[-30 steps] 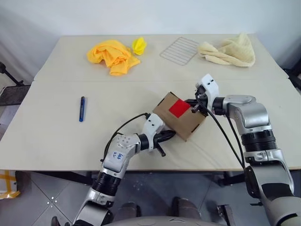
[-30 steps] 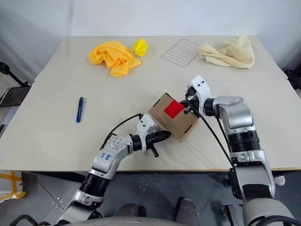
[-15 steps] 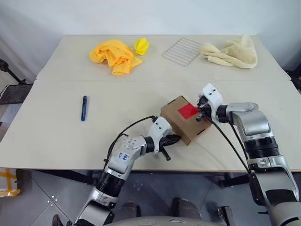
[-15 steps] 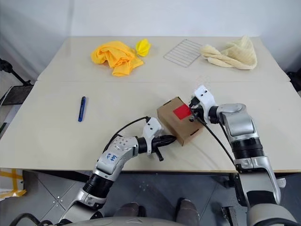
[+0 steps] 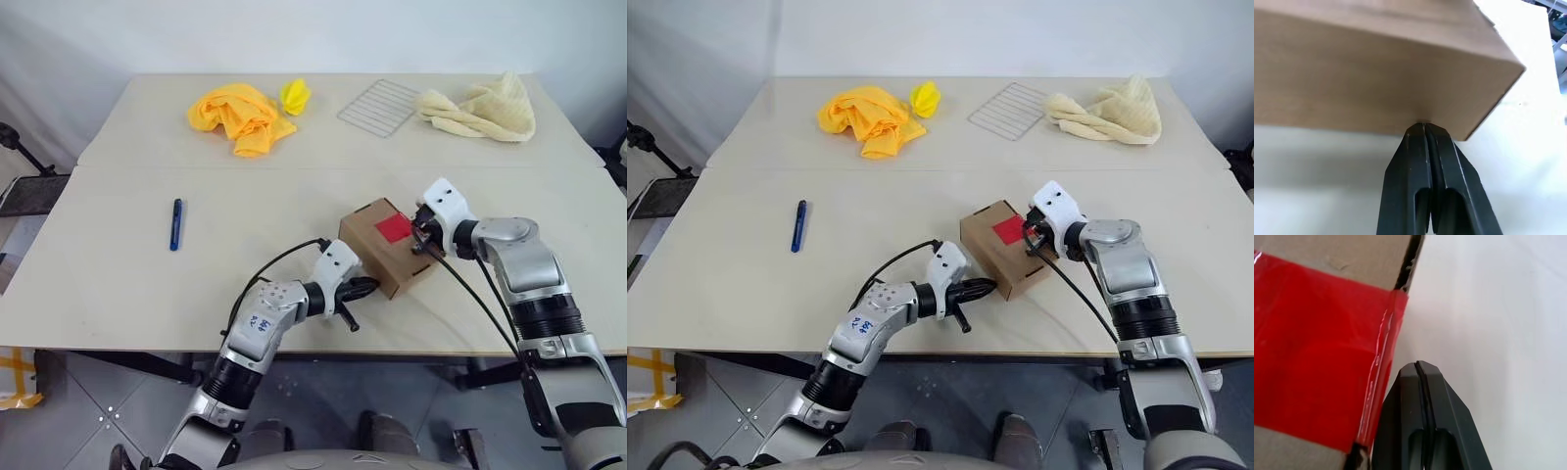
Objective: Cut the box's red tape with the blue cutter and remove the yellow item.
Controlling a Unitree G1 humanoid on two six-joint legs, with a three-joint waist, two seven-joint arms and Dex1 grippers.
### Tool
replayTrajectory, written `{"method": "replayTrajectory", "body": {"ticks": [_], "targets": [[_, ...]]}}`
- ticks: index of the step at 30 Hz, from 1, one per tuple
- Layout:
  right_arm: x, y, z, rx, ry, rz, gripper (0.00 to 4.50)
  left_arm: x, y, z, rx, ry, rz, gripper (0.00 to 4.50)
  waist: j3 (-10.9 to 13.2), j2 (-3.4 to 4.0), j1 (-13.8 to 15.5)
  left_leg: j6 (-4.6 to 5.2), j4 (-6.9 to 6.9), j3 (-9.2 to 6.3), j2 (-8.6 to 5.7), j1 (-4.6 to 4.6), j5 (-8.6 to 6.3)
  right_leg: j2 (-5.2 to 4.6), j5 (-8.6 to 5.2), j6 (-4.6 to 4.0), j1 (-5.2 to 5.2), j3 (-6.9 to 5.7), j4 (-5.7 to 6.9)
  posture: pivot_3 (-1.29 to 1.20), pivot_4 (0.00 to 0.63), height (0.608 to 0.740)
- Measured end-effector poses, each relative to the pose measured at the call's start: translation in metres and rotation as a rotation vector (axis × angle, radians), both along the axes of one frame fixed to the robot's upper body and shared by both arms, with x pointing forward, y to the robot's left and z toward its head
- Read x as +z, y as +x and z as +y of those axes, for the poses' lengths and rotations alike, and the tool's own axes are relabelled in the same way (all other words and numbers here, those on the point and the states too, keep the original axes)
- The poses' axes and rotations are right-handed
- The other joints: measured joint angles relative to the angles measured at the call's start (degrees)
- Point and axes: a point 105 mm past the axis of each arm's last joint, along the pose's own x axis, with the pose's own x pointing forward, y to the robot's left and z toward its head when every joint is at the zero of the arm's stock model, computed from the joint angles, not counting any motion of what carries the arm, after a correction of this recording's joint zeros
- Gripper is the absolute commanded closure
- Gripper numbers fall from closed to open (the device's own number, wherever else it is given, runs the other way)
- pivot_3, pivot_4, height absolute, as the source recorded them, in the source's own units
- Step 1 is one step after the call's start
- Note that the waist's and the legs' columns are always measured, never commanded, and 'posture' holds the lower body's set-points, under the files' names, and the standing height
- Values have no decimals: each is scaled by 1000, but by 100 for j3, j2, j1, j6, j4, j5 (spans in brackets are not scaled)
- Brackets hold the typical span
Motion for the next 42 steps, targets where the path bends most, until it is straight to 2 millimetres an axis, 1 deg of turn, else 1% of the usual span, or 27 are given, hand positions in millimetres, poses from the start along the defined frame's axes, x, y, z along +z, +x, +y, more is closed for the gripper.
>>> {"method": "replayTrajectory", "body": {"ticks": [4,7,12,14,15,17,18,19,20,24,27,29,30,34,36,40,42], "targets": [[3,2,-3,-45,98,2,4500,1,-4,-8,-22,-9,2,4443,0,0,-5,0,-1,1,0,-4,0,1,0,0,-4,0,-3,0,150,740],[7,3,-4,-71,177,16,4500,1,-5,-9,-27,-7,-1,4443,0,0,-6,0,-2,1,1,-6,0,1,0,0,-6,0,-4,0,150,740],[23,0,-4,-79,324,25,4500,9,-5,-7,-10,-32,-20,4443,0,0,-1,0,-2,1,1,-9,0,1,0,0,-7,1,-5,0,150,740],[27,-2,-8,-95,363,25,4500,14,-4,-1,19,-59,-26,4443,0,0,-2,0,-2,2,1,-9,0,1,0,0,-8,1,-5,0,150,740],[30,-5,-12,-112,384,21,4500,16,-2,5,47,-77,-26,4443,0,1,7,0,-4,1,2,-10,0,1,0,0,-9,1,-5,0,150,740],[35,-13,-28,-160,416,7,4500,22,6,23,134,-114,-27,4443,0,1,21,0,-5,0,2,-11,0,1,0,0,-9,0,-8,0,150,740],[37,-18,-38,-195,427,-5,4500,22,12,35,184,-116,-22,4443,0,1,17,1,-5,2,1,-10,0,1,0,1,-9,2,-8,0,150,740],[38,-20,-43,-214,436,-14,4500,21,16,45,224,-117,-14,4443,0,0,10,1,-5,3,0,-10,-1,1,0,1,-9,2,-7,0,150,740],[38,-22,-46,-227,436,-17,4500,20,18,50,244,-114,-7,4443,0,1,8,1,-5,4,0,-8,-1,1,1,1,-9,4,-6,0,150,740],[24,-25,-47,-258,405,0,4500,16,14,46,223,-106,8,4443,0,0,3,1,-5,7,0,-7,-1,1,1,1,-9,7,-6,0,150,740],[22,-29,-49,-282,399,-2,4500,15,12,51,238,-105,8,4443,0,0,6,1,-6,7,1,-8,-1,1,1,1,-12,8,-6,0,150,740],[21,-41,-51,-282,399,4,4500,14,15,59,277,-104,5,4443,0,0,30,1,-7,6,1,-9,-1,2,1,1,-12,7,-8,0,150,740],[18,-51,-55,-288,404,19,4500,13,18,68,319,-106,1,4443,0,0,49,1,-8,4,1,-10,-1,2,1,1,-11,6,-9,0,150,740],[-4,-91,-77,-357,416,130,4500,12,37,116,538,-119,-29,4443,2,-2,40,7,-8,8,-2,-10,-4,0,3,4,-11,12,-11,0,150,740],[-8,-108,-82,-370,416,167,4500,10,44,132,613,-109,-43,4443,3,-4,38,8,-7,8,0,-8,-4,2,3,3,-11,14,-9,0,150,740],[-11,-131,-88,-383,371,207,4500,7,52,144,691,-109,-61,4443,5,-8,35,9,-7,11,0,-3,-5,2,5,3,-10,20,-8,0,150,740],[-16,-139,-86,-377,365,247,4500,6,57,155,737,-107,-69,4443,5,-8,28,9,-7,13,0,-1,-5,3,5,3,-10,23,-8,0,150,740]]}}
